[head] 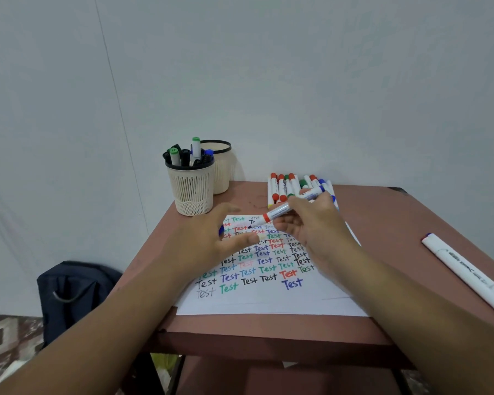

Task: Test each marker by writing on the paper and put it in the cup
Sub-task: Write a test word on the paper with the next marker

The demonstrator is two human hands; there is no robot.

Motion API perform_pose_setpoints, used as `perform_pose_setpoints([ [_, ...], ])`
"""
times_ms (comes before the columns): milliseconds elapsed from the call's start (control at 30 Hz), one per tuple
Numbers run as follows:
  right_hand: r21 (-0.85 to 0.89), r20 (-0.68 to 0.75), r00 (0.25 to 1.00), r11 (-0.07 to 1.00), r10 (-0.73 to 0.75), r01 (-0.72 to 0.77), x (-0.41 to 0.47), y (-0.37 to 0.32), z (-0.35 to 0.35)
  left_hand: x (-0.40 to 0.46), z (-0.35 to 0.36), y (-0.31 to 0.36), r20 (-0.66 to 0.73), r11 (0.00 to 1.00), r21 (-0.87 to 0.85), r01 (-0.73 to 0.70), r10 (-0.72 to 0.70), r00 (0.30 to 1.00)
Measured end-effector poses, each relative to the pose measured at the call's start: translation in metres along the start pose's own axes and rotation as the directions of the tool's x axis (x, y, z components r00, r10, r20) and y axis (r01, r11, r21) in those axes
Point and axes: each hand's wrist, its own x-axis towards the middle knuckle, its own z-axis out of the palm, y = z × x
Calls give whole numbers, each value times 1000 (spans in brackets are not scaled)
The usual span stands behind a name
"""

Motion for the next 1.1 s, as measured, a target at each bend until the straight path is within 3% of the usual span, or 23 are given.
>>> perform_pose_setpoints([
  [333, -200, 49, 996, 978, 70, -59, -40, -10, -75, 1, 2, 7, 27, 992, 124, 28, -32, 999],
  [567, -253, 49, 998, 966, -29, 41, -55, -5, -79, 5, 6, 5, 46, 982, 182, 55, -65, 997],
  [733, -287, 137, 990, 958, 14, 26, -57, -6, -76, 6, 7, 4, 59, 969, 245, 33, -49, 997],
  [1100, -347, 150, 989, 937, 18, 36, -55, -4, -78, 13, 12, -3, 57, 966, 252, 49, -65, 996],
])
